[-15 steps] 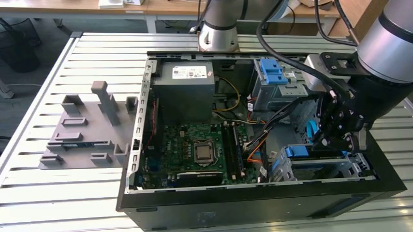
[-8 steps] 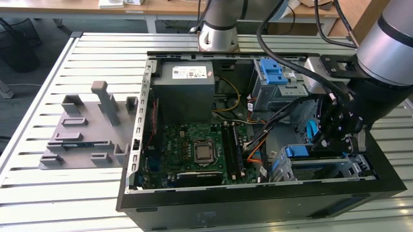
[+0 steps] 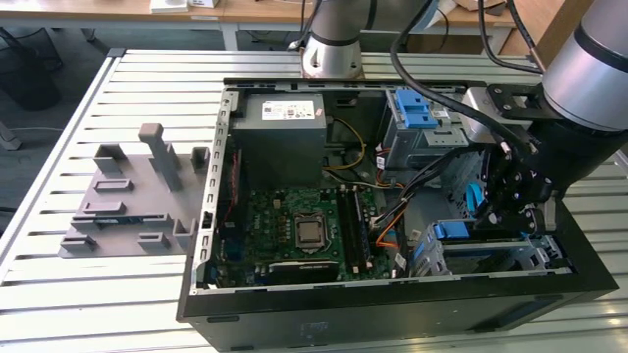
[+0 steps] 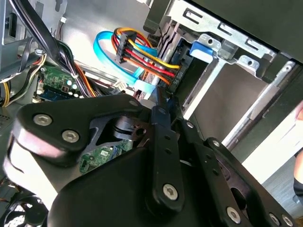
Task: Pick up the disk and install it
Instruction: 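Insert the second disk wire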
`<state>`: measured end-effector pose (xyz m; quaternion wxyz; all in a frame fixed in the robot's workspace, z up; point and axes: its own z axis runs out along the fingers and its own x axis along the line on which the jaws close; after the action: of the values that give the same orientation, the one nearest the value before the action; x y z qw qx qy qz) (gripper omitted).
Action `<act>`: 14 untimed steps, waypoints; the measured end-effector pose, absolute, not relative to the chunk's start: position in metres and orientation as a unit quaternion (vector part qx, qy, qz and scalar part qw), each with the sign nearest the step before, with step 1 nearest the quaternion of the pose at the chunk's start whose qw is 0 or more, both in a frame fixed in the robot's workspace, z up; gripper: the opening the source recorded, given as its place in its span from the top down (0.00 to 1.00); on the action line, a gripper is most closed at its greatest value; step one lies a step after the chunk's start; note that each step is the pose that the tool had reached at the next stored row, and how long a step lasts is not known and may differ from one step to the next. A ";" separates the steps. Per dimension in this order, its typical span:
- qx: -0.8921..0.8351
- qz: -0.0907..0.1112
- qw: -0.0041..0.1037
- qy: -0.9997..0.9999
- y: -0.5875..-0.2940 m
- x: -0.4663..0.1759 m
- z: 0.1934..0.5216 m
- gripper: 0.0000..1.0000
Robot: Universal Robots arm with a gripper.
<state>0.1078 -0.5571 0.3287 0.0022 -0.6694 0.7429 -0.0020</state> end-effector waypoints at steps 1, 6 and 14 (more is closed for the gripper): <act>-0.669 -0.002 0.002 0.743 -0.557 0.108 0.329 0.83; -0.669 -0.002 0.002 0.743 -0.557 0.108 0.332 0.76; -0.669 -0.002 0.002 0.743 -0.557 0.108 0.342 0.76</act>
<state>0.1078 -0.5571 0.3424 0.0019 -0.6693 0.7429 -0.0022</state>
